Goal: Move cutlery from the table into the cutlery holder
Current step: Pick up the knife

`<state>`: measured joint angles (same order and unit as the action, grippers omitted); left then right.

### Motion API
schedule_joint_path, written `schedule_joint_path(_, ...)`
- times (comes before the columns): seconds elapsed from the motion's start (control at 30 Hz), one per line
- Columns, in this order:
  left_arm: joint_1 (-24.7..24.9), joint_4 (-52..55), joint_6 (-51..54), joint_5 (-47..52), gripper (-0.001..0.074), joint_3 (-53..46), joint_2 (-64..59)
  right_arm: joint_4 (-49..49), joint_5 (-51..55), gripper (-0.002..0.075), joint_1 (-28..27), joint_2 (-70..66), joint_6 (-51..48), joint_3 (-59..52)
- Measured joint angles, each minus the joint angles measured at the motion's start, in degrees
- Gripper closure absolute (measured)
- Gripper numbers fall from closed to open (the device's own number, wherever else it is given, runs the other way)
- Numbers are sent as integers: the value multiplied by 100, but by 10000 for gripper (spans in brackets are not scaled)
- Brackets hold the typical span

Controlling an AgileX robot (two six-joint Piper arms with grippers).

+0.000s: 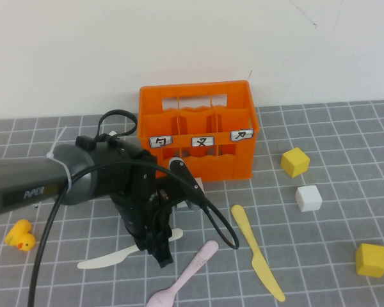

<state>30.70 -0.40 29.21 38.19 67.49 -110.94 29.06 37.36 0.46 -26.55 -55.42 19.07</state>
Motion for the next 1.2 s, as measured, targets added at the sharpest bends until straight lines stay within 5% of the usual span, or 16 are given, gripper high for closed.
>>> schedule_joint_path(0.37, 0, -11, -214, -11, 576, 0, 21, 0, -12, 729, 0, 0, 0, 0)
schedule_joint_path(0.6, 0, -127, -861, 5, 409, 103, 44, 27, -27, 729, 0, 0, -4, 0)
schedule_joint_path(1.2, 13, -1, -1154, 252, 422, 446, -180, 58, -37, 729, 0, 0, -4, 0)
